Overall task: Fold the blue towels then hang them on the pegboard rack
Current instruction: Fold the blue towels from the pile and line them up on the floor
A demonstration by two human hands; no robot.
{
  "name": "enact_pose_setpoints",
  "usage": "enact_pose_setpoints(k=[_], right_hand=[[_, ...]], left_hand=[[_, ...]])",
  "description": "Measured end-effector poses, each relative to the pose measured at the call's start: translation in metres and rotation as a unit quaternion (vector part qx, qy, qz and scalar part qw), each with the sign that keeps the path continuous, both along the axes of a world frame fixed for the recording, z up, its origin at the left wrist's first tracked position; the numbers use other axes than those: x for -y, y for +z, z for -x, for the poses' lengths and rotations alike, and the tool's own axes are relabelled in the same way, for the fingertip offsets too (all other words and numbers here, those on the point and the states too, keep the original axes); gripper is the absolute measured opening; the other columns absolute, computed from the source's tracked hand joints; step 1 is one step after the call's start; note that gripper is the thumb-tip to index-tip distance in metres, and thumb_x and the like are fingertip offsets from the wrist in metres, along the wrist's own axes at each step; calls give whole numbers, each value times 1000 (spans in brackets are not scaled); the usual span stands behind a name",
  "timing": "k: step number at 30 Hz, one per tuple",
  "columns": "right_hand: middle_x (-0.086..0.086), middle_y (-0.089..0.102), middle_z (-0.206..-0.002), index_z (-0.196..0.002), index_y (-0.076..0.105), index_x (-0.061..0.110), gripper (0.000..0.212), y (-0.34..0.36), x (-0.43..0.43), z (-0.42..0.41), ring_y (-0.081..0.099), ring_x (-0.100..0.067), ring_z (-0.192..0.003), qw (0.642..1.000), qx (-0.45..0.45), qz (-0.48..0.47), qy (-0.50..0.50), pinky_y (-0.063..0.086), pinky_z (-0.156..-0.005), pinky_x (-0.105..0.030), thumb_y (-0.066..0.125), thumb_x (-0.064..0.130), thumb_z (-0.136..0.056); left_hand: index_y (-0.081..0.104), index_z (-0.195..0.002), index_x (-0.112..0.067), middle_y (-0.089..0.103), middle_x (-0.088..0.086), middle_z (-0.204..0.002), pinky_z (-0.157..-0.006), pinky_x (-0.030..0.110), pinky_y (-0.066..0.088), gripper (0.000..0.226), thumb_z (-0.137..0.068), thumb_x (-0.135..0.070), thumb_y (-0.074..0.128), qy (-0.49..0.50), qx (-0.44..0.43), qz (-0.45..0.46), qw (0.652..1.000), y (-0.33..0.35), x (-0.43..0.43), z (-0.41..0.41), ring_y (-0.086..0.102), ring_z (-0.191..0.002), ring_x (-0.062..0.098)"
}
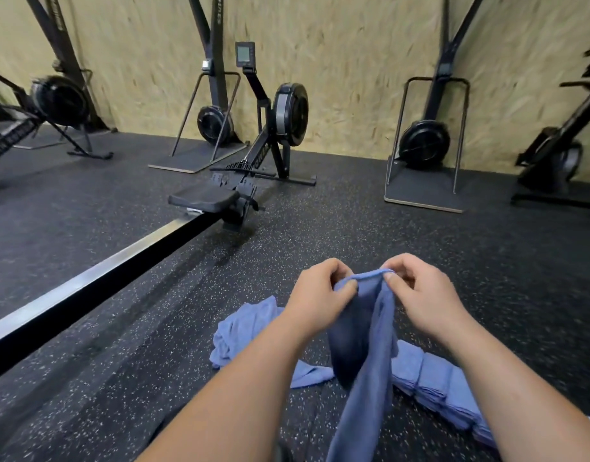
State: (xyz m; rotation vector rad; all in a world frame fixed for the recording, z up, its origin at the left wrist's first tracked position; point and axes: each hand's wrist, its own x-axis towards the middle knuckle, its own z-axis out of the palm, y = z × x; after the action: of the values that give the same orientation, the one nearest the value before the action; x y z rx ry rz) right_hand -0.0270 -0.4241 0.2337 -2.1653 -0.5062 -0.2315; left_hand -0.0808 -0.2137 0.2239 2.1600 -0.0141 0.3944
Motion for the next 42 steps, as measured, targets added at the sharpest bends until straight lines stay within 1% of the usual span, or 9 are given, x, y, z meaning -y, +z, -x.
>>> enact_pose_setpoints(k=[4, 7, 10, 16, 22, 25, 32, 37, 42], right_hand=[[5, 75, -83, -97, 69, 38, 17, -10, 23, -1, 67, -20, -76, 998, -54, -30, 4, 53, -69, -38, 66, 22, -102], [5, 71, -78, -97, 71, 34, 7, -19, 33, -4, 63, -19, -73, 999, -50, -21, -7, 52, -74, -40, 68, 28, -100], [8, 67, -71, -92, 71, 32, 5, -25, 38, -9, 57, -14, -65, 999, -33, -10, -28, 49, -70, -37, 71, 33, -97], [8, 63, -66, -86, 73, 30, 11, -29, 41, -23, 46, -5, -56, 997, -36, 12, -69, 42, -59, -30, 73, 37, -95], [7, 60, -65, -84, 71, 32, 12, -34, 41, -40, 47, -6, -55, 996, -38, 40, -66, 45, -61, -30, 74, 36, -95], [5, 61, -66, -84, 70, 32, 12, -35, 42, -50, 51, -8, -57, 996, -32, 52, -59, 44, -61, -26, 74, 35, -95], [20, 65, -68, -82, 62, 36, 12, -45, 44, -71, 62, -8, -64, 978, -3, 188, -94, 55, -65, -36, 69, 39, -91], [13, 64, -64, -71, 59, 32, 13, -42, 39, -76, 61, -18, -64, 951, -3, 266, -158, 56, -61, -33, 59, 43, -76], [12, 61, -77, -71, 61, 31, 15, -37, 47, -85, 58, -23, -70, 938, -4, 289, -194, 50, -62, -31, 58, 42, -81]], left_hand=[[64, -86, -25, 65, -13, -73, -63, 19, 43, 14, -93, -31, 75, -54, 10, -46, 997, -8, 1, -4, 57, -66, 3], [66, -88, -26, 68, -12, -81, -74, 29, 53, 11, -98, -29, 70, -73, 17, -56, 996, -12, 3, -15, 61, -73, 4], [69, -93, -26, 69, -12, -80, -73, 32, 52, 9, -101, -30, 67, -92, -6, -49, 995, -15, 6, -29, 60, -72, 6], [62, -101, -32, 62, -14, -75, -62, 22, 42, 29, -86, -40, 85, -148, -34, -54, 987, -17, 11, -51, 50, -63, 4], [66, -98, -31, 73, -11, -88, -80, 35, 55, 2, -99, -30, 66, -114, -8, -182, 977, -22, 10, -75, 66, -82, 10], [73, -99, -30, 73, -14, -87, -79, 31, 54, 10, -103, -35, 66, -116, -12, -169, 979, -24, 5, -86, 65, -82, 7], [77, -91, -29, 67, -11, -85, -79, 33, 52, 12, -98, -39, 74, -101, 43, -165, 980, -22, 0, -106, 62, -80, 9], [71, -81, -37, 66, -20, -75, -70, 25, 49, 16, -92, -43, 80, -92, 49, -143, 984, -14, 0, -110, 63, -75, 3], [75, -84, -32, 70, -17, -77, -70, 20, 48, 12, -93, -38, 81, -88, 63, -124, 986, -6, 1, -113, 66, -76, 4]])
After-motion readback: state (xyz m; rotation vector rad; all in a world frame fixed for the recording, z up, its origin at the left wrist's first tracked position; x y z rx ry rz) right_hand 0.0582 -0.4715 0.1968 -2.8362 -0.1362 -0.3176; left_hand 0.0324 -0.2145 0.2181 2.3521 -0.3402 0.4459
